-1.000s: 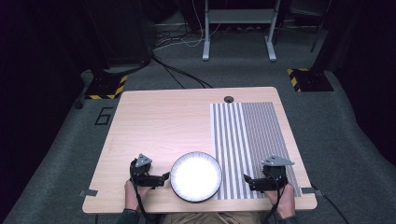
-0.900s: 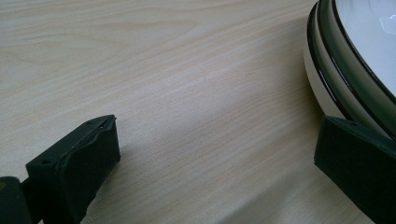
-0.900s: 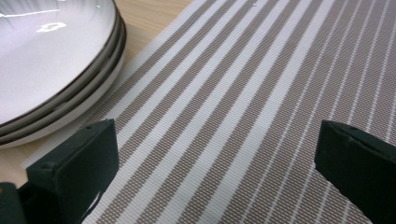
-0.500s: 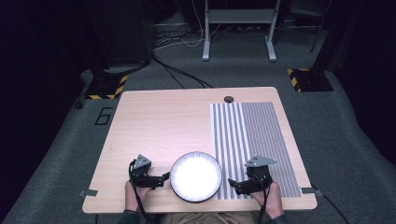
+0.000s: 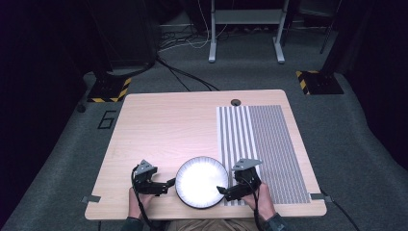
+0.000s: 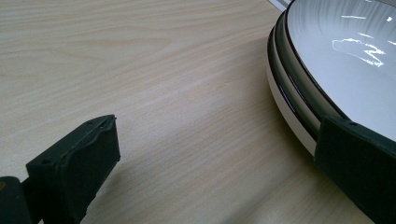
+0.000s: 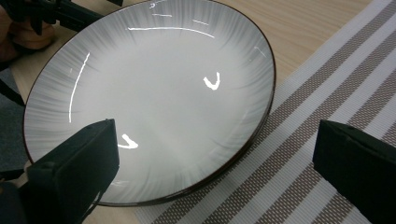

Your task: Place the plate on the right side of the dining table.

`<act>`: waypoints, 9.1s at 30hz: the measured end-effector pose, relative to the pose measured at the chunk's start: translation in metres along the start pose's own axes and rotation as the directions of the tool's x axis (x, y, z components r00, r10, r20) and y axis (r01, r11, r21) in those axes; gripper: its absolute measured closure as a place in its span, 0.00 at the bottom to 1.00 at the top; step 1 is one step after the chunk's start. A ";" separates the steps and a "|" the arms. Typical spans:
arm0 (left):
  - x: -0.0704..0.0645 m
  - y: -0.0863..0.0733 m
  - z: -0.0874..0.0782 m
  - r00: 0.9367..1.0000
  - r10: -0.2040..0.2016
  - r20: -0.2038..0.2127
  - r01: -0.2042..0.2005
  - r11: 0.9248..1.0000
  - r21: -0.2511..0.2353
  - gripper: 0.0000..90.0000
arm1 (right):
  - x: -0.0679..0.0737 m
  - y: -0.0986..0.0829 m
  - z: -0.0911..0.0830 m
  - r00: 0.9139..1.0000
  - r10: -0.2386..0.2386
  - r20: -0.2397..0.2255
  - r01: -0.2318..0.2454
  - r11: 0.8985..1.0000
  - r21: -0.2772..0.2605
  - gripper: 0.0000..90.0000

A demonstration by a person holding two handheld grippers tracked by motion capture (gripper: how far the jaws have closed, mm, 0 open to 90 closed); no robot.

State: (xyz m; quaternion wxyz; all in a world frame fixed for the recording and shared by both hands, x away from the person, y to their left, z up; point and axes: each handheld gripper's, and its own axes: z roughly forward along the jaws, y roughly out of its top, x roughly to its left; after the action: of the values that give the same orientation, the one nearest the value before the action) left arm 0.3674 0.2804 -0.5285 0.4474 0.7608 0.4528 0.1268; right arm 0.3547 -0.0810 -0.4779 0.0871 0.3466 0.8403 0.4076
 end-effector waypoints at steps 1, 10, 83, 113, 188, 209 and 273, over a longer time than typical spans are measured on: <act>0.000 0.000 0.000 1.000 0.000 0.000 0.000 1.000 0.000 0.00 | 0.000 0.001 0.002 1.000 0.003 -0.010 -0.003 1.000 0.001 0.00; 0.000 0.000 0.000 1.000 -0.001 -0.005 0.001 1.000 0.000 0.00 | 0.001 0.003 0.016 0.999 0.011 -0.048 -0.011 1.000 -0.003 0.00; 0.000 0.000 0.002 1.000 -0.023 -0.019 0.023 1.000 0.017 0.00 | 0.023 0.010 0.039 0.997 -0.022 0.080 0.023 1.000 -0.010 0.00; 0.002 0.000 0.003 0.999 -0.046 -0.008 0.047 0.998 0.050 0.01 | 0.016 0.010 0.054 0.998 0.052 0.038 -0.051 0.999 -0.018 0.33; -0.044 0.028 -0.002 0.989 -0.145 0.004 0.145 0.989 0.011 0.88 | -0.007 0.005 0.050 0.966 0.252 0.057 -0.244 0.963 -0.113 0.86; -0.046 0.042 0.000 0.990 -0.137 0.036 0.139 0.989 -0.058 0.93 | -0.013 0.011 0.025 0.953 0.300 0.039 -0.283 0.930 -0.236 0.94; -0.087 0.098 0.015 0.994 0.005 0.108 0.009 0.991 -0.130 0.93 | -0.022 0.021 -0.045 0.951 0.231 0.207 -0.147 0.924 -0.354 0.93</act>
State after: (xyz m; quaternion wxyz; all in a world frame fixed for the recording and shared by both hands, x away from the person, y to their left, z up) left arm 0.3846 0.1835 -0.4410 0.5203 0.7352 0.4193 0.1142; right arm 0.3627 -0.1147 -0.4357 0.2075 0.4543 0.7042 0.5046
